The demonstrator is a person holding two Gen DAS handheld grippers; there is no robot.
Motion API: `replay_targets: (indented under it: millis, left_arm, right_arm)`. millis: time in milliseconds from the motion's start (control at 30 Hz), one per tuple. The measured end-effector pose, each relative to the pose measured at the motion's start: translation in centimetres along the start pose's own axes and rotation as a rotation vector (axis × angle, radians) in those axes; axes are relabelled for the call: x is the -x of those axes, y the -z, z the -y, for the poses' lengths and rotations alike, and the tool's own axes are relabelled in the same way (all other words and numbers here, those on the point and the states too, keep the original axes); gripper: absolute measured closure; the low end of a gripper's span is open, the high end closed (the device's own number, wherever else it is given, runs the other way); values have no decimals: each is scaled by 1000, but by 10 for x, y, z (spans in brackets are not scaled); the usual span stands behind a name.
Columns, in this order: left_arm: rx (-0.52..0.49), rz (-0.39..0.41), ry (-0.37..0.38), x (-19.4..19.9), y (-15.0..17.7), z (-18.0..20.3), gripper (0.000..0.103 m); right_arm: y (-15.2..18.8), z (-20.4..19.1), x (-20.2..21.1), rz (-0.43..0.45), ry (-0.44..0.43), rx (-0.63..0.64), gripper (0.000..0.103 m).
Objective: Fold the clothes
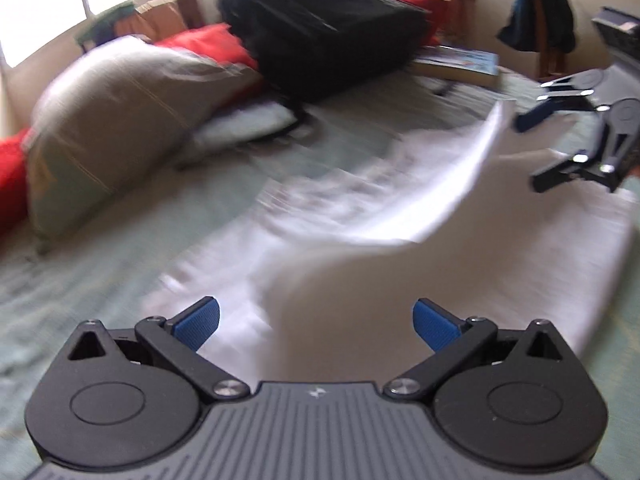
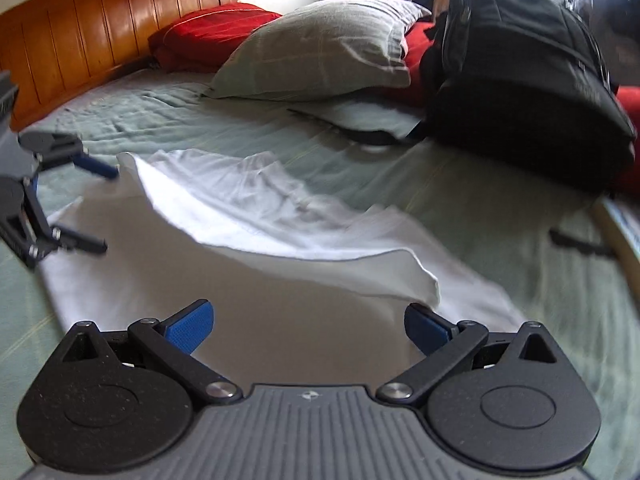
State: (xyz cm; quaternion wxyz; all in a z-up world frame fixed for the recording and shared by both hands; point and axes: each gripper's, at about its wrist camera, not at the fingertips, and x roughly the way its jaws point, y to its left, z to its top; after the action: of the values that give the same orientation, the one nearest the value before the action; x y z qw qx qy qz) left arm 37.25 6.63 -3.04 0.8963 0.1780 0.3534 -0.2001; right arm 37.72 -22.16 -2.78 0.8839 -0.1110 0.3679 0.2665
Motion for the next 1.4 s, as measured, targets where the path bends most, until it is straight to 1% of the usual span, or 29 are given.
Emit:
replay_targets:
  millis: [100,200,233,267,367,433,500,567,600,667,700,767,833,900,967,1033,1133,1233,1300,1367,1400]
  left_arm:
    - [-2,4,-107,-10,-17,-14,1]
    - [24,24,-172,-14,-30,-27,1]
    - [30,33,-186,-12,-33,-30,1]
    - [35,44,-200,-11,-35,-32,1]
    - [31,76,-200,1,-36,-34,1]
    - [26,84,-206,10,-35,-34,1]
    - [31,88,-186,19,-30,-31,1]
    - [51,85,-104,26,-21,-28,1]
    - [61,81,-50,27,-15,-25,1]
    - [73,62,28,25,-2,-17,1]
    - [73,47,54,22,4,-13,1]
    - [87,13,84,10,16,-5,1]
    - [113,-28,99,-3,27,1,1]
    - [139,-69,87,-14,38,2,0]
    - [185,-54,95,-14,45,-1,1]
    - [196,-62,75,-8,43,0,1]
    - [161,-35,53,8,37,11,1]
    - [160,12,87,27,36,26,1]
    - [171,38,116,38,38,36,1]
    - [186,49,147,48,41,45,1]
    - [187,51,154,51,44,50,1]
  right_arm:
    - [-14,7,-8,12,63,41,0]
    - [-25,18,-15,20,135,46,0]
    - [-28,22,-16,22,157,43,0]
    - [-30,27,-16,27,158,23,0]
    - [-29,39,-8,45,149,-37,0]
    - [-24,40,2,60,135,-46,0]
    - [-17,39,10,69,111,-53,0]
    - [-8,36,15,67,65,-68,0]
    - [-2,35,19,67,38,-75,0]
    - [11,30,26,69,-14,-87,0]
    - [18,27,29,70,-37,-93,0]
    - [33,22,35,65,-76,-109,0]
    - [51,18,41,56,-114,-130,0]
    - [71,13,47,33,-142,-159,0]
    - [88,13,53,21,-150,-196,0]
    - [105,12,58,10,-157,-233,0]
    - [101,27,68,56,-181,-337,0]
    - [85,57,70,140,-183,-441,0]
    - [78,81,63,172,-187,-500,5]
    - [72,107,53,182,-193,-570,20]
    - [72,115,46,171,-187,-590,23]
